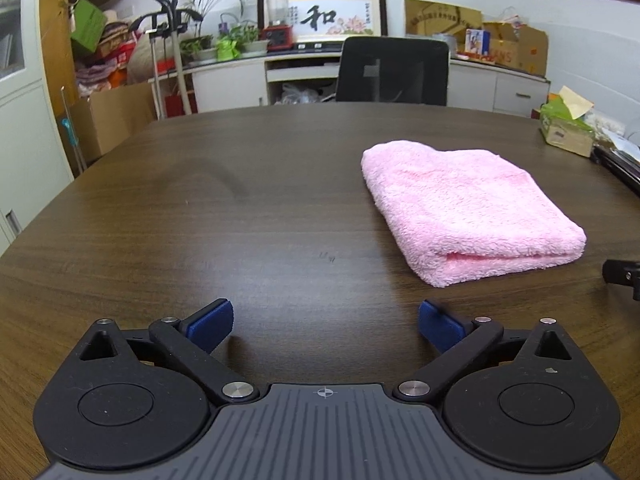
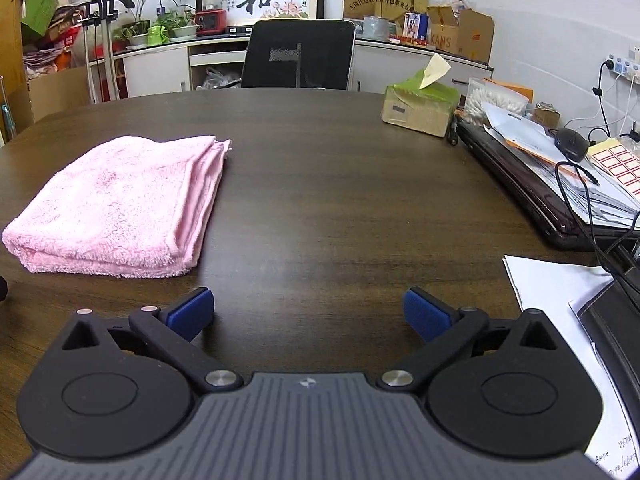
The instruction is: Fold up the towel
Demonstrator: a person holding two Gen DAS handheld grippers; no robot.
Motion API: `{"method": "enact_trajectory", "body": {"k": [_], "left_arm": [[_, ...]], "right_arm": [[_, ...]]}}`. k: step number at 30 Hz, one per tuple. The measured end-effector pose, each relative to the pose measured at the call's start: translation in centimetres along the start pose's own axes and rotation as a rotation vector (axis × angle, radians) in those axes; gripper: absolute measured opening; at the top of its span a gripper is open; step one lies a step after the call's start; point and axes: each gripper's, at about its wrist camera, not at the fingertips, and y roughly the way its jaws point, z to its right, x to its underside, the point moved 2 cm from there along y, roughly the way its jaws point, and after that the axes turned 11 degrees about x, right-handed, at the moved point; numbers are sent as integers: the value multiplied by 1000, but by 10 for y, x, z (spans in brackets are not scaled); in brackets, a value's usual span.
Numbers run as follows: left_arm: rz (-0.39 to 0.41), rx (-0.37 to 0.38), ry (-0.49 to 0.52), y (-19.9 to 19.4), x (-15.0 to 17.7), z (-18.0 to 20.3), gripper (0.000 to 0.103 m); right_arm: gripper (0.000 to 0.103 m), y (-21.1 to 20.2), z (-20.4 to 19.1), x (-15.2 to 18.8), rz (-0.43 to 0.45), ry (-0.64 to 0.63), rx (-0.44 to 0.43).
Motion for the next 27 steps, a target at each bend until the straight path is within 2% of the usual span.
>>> {"method": "enact_trajectory", "body": {"k": [9, 18, 27], "left_arm": [[-10, -13, -38, -2, 1, -4, 103], [-17, 25, -14, -1, 0, 1, 103], [-18, 21, -19, 2, -2, 3, 103]], "right_arm": [[102, 2, 4, 0, -13, 9, -18], [103, -2, -3, 4, -20, 22, -24], [103, 0, 0, 3, -21, 24, -26]]}}
